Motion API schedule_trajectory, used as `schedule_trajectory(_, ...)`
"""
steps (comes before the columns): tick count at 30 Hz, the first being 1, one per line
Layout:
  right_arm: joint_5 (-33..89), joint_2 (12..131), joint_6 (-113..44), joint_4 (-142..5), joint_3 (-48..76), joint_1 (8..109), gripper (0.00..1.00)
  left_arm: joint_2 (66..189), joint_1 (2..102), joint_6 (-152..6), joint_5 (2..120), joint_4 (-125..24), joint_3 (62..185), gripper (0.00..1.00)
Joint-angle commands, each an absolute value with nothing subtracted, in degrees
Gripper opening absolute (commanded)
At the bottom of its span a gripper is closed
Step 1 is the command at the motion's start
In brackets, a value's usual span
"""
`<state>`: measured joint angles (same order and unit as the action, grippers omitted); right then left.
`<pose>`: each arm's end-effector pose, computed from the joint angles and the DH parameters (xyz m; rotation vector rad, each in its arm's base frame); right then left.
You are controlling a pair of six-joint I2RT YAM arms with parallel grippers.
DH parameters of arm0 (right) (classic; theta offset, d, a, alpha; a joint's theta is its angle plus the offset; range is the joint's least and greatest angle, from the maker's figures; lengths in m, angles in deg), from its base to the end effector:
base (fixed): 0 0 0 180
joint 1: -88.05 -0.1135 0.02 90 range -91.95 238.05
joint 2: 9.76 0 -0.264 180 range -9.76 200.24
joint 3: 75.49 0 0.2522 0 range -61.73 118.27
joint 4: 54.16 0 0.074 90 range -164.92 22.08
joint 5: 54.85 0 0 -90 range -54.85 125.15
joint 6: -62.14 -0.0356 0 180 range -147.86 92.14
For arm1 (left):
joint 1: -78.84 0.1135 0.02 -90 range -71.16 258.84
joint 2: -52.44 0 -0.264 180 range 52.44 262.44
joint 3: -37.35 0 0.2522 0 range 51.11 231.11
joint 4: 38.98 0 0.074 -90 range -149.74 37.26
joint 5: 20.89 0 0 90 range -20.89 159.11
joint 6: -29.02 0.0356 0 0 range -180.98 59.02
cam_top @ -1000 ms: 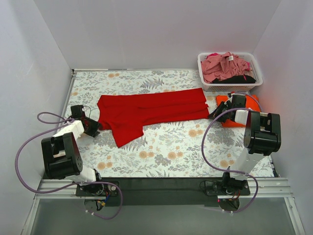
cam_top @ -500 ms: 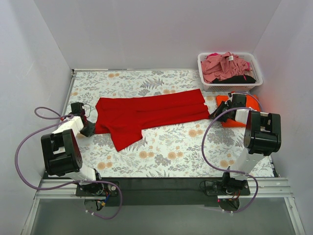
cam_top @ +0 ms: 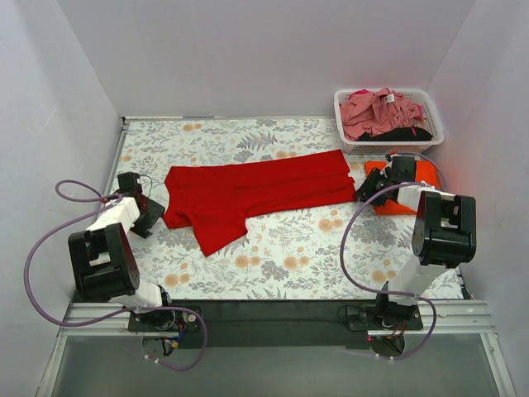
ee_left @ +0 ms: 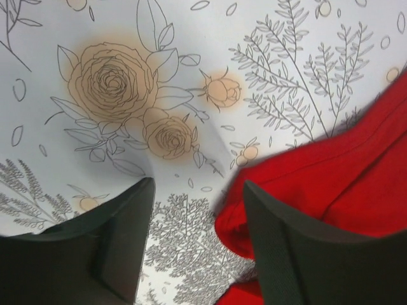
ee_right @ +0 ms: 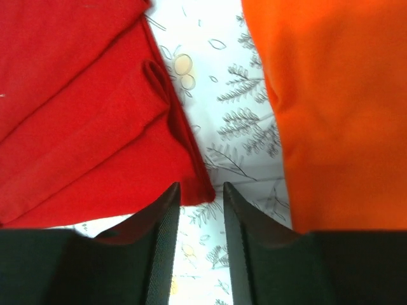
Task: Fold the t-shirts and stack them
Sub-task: Fold the tshirt
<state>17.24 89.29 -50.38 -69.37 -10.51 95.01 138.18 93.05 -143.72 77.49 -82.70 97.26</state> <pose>0.3396 -0.0304 0.1512 0.4815 2.3893 0.5021 0.2562 0.0702 0.1645 -2.0929 1.8045 -0.1133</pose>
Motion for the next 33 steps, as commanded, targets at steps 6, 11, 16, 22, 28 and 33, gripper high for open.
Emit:
schedule_trajectory(6,26.89,80.25,-45.26,-78.20,-9.00,90.26,0.60,124.19,92.90,-142.46,78.70,-87.72,98.30,0.68)
schedule_trajectory(11,26.54,75.41,-43.77,-78.91,-8.03,77.27,0.60,116.35,84.74,-144.65,75.79,-90.09,95.86,0.68)
schedule_trajectory(16,23.83,75.67,-48.14,-76.90,-8.21,63.02,0.60,112.57,71.31,-151.24,73.25,-92.29,92.07,0.68)
schedule_trajectory(22,19.08,81.72,-54.31,-69.34,-6.72,51.34,0.59,113.96,63.47,-155.81,72.98,-91.77,86.36,0.65)
schedule_trajectory(28,15.91,89.73,-59.31,-62.30,-3.64,44.99,0.57,118.44,59.16,-157.40,73.94,-90.36,84.95,0.63)
schedule_trajectory(33,14.41,94.82,-61.52,-60.10,-1.88,43.05,0.57,120.29,57.92,-157.84,74.91,-88.69,82.93,0.61)
